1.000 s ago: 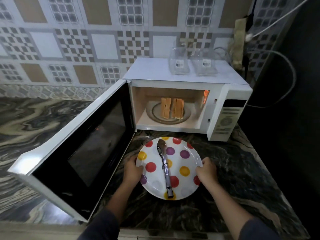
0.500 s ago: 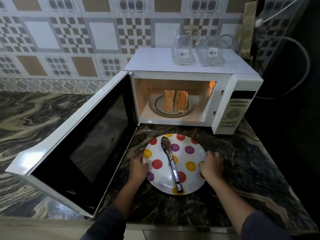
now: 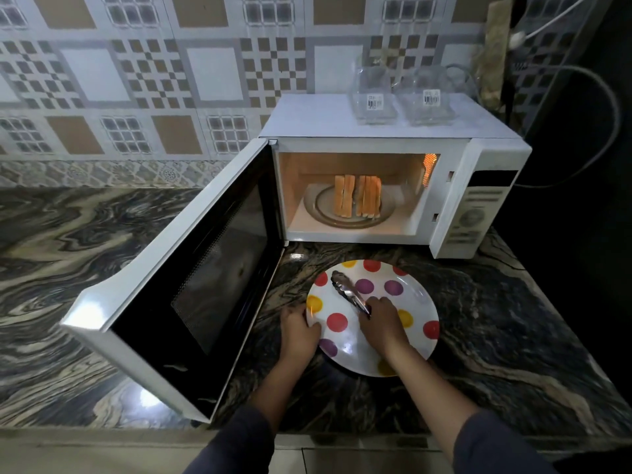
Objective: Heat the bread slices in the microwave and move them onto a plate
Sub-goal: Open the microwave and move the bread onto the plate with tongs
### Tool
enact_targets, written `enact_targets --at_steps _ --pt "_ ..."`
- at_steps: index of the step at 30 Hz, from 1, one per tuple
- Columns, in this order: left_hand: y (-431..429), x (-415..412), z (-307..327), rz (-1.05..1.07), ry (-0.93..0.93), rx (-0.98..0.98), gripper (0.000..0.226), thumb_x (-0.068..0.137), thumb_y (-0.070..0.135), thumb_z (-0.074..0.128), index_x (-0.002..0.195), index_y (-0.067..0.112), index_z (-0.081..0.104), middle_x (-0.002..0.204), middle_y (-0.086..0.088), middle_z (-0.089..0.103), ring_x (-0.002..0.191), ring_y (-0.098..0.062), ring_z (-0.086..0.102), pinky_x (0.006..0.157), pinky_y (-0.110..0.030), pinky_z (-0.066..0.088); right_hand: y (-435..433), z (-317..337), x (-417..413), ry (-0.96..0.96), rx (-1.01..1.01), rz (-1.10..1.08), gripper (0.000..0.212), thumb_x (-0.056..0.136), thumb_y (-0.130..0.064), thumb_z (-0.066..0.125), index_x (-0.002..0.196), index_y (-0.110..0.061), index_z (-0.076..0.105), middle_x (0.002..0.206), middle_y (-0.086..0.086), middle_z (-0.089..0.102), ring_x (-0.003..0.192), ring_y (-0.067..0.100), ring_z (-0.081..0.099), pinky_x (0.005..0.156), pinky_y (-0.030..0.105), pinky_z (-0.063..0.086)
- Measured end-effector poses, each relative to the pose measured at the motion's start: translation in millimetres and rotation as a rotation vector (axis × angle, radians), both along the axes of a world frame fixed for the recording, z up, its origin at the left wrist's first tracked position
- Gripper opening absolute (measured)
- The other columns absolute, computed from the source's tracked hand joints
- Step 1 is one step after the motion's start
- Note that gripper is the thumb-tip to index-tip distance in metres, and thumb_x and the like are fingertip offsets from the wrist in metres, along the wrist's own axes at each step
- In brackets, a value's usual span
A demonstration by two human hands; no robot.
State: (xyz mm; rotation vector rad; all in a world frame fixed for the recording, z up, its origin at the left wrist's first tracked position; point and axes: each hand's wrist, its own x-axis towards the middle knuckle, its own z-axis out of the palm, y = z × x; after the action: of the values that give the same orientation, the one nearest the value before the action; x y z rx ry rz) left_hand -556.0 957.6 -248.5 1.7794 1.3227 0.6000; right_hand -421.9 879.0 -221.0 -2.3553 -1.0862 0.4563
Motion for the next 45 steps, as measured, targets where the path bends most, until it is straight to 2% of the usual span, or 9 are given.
enact_targets --at_steps 5,10,15,21,27,31,36,41,45 --pt "2.8 12.9 30.6 0.119 -0.236 0.053 0.028 0.090 0.021 0.057 0.108 0.000 0.061 0.108 -0.018 0.058 0.101 -0.030 0.057 0.090 -0.034 0.045 -11.3 23.1 -1.3 0.111 0.162 0.060 0.017 0.090 -0.020 0.055 0.091 -0.007 0.067 0.091 0.007 0.068 0.085 0.020 0.060 0.069 0.028 0.043" --pt "8.9 42.8 72.4 -0.010 -0.649 -0.359 0.042 0.089 0.047 0.053 0.107 0.010 0.062 0.095 -0.004 0.069 0.089 -0.017 0.065 0.083 -0.031 0.051 -14.5 42.0 -9.7 0.017 0.369 0.224 0.014 0.088 -0.015 0.059 0.096 -0.005 0.065 0.086 0.003 0.057 0.077 0.013 0.054 0.064 0.011 0.041" --pt "14.5 66.0 88.6 0.152 -0.891 -0.572 0.017 0.093 0.023 0.055 0.086 0.008 0.053 0.061 -0.004 0.051 0.047 -0.012 0.052 0.051 -0.024 0.046 -29.7 41.6 -7.7 -0.050 0.378 0.280 0.011 0.086 -0.017 0.062 0.090 -0.006 0.061 0.081 -0.004 0.046 0.071 0.007 0.043 0.060 0.009 0.034" --pt "22.2 68.3 101.2 0.187 -1.194 -0.730 0.032 0.095 0.024 0.049 0.065 0.015 0.044 0.037 0.006 0.042 0.032 -0.005 0.039 0.036 -0.014 0.036 -52.6 34.3 -0.5 0.142 0.244 0.270 0.030 0.091 -0.017 0.054 0.069 -0.033 0.039 0.065 -0.009 0.045 0.058 0.006 0.045 0.054 0.017 0.034" --pt "26.6 52.5 95.5 0.182 -1.255 -0.749 0.032 0.092 0.028 0.053 0.064 0.017 0.043 0.040 0.007 0.039 0.034 -0.005 0.035 0.036 -0.016 0.032 -57.6 43.8 2.7 0.301 0.010 0.334 0.012 0.087 -0.027 0.062 0.085 -0.021 0.051 0.079 -0.007 0.054 0.071 0.007 0.053 0.062 0.019 0.041" --pt "29.3 44.5 96.5 0.146 -1.241 -0.721 0.032 0.092 0.031 0.054 0.065 0.017 0.045 0.041 0.008 0.039 0.034 -0.005 0.035 0.038 -0.017 0.032 -56.8 55.3 4.1 0.292 -0.177 0.410 0.039 0.083 -0.043 0.064 0.102 -0.009 0.056 0.081 -0.005 0.054 0.073 0.009 0.053 0.062 0.021 0.040" --pt "29.0 41.2 102.8 0.111 -1.271 -0.790 0.031 0.091 0.031 0.055 0.066 0.016 0.045 0.041 0.008 0.038 0.034 -0.004 0.036 0.036 -0.013 0.034 -46.1 62.9 -12.1 0.384 -0.027 0.396 0.033 0.086 -0.052 0.054 0.082 -0.019 0.052 0.078 0.001 0.065 0.077 0.018 0.066 0.075 0.034 0.052" --pt "27.0 43.5 108.6 0.073 -1.221 -0.772 0.032 0.090 0.030 0.056 0.064 0.015 0.047 0.041 0.006 0.040 0.035 -0.005 0.037 0.038 -0.013 0.033 -49.1 55.4 -20.3 0.449 0.098 0.375 0.018 0.092 -0.028 0.056 0.100 -0.011 0.054 0.071 -0.001 0.056 0.057 0.012 0.054 0.058 0.027 0.046" --pt "26.8 46.4 109.4 0.060 -1.197 -0.771 0.033 0.091 0.030 0.054 0.064 0.014 0.046 0.040 0.006 0.040 0.034 -0.005 0.037 0.039 -0.014 0.033 -47.9 48.7 -16.2 0.522 0.144 0.325 0.022 0.091 -0.048 0.049 0.083 -0.027 0.051 0.058 -0.003 0.055 0.051 0.014 0.051 0.053 0.030 0.041"
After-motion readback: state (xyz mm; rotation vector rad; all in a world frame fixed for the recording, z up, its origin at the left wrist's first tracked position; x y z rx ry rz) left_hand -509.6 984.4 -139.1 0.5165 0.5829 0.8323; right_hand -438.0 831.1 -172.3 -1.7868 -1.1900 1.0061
